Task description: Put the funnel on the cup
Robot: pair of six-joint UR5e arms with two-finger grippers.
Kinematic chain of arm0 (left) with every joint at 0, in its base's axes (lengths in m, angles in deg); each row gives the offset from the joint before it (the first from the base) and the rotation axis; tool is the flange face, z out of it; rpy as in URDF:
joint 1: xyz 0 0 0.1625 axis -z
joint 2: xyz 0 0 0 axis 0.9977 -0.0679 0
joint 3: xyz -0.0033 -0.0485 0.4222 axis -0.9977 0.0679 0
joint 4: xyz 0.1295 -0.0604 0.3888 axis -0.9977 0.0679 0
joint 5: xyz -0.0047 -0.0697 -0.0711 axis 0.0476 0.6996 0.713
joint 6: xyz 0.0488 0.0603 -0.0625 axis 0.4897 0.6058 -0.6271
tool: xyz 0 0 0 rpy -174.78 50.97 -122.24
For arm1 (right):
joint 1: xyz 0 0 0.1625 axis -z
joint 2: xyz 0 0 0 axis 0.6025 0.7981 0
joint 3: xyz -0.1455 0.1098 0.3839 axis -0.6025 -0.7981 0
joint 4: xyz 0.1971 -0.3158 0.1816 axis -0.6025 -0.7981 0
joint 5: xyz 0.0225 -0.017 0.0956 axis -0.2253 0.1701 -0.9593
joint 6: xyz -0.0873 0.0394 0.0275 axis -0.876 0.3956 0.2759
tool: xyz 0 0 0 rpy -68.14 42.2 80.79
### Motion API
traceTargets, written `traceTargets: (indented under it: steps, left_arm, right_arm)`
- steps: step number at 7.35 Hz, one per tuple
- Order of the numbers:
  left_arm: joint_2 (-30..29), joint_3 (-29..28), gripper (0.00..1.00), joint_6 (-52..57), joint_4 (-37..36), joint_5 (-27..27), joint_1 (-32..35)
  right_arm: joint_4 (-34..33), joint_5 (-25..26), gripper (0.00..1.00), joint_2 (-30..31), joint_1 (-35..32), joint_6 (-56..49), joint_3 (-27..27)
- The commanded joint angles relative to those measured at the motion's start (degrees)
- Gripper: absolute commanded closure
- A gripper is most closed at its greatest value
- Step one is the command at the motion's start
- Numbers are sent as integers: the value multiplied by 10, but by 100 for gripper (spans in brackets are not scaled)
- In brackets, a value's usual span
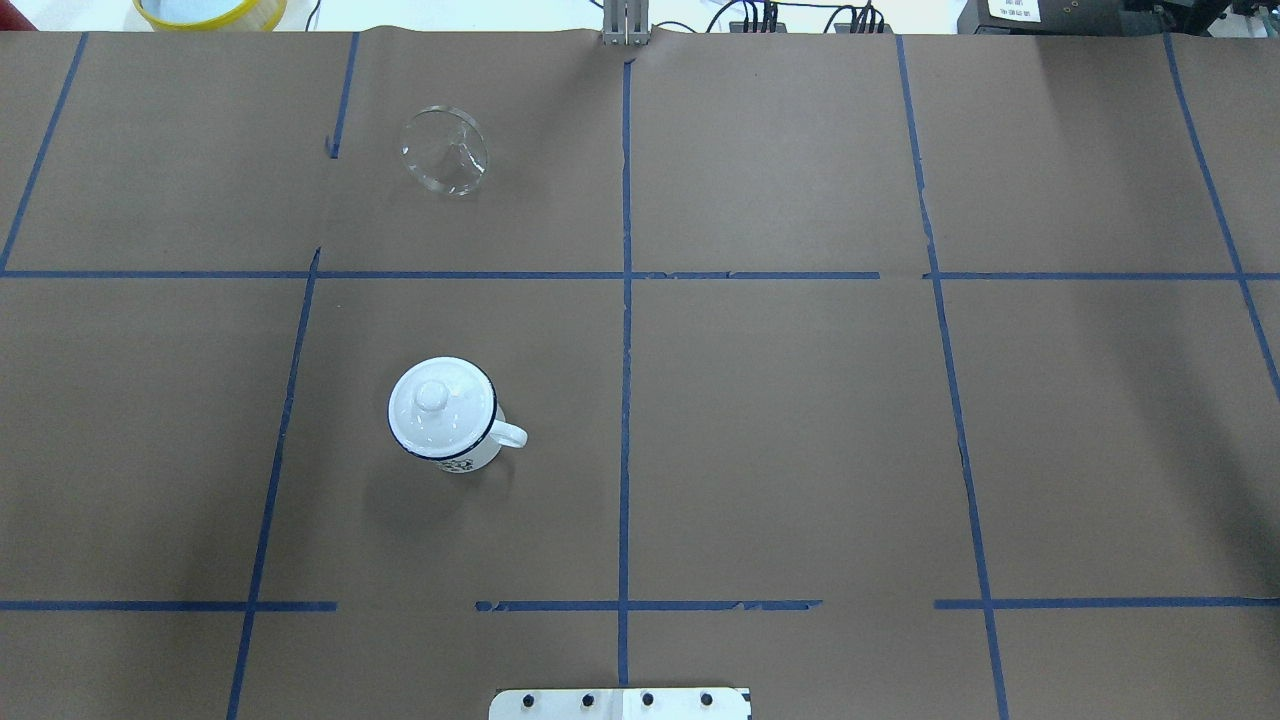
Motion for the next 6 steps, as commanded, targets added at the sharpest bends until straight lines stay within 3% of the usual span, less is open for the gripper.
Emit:
traceTargets:
  steps: [1,3,5,6]
  left_arm:
    - [-14,-2,0,-1,-1,-4,-3]
    - [-75,23,0,0,14,-1,-3]
    - [-95,6,0,-3,157,-3,-3]
    - [-83,22,0,-77,239,2,-2]
  right_arm:
    - [0,0,0,0,0,0,-1]
    - [0,0,0,0,0,0,-1]
    - [0,0,0,0,0,0,-1]
    - [0,0,0,0,0,0,-1]
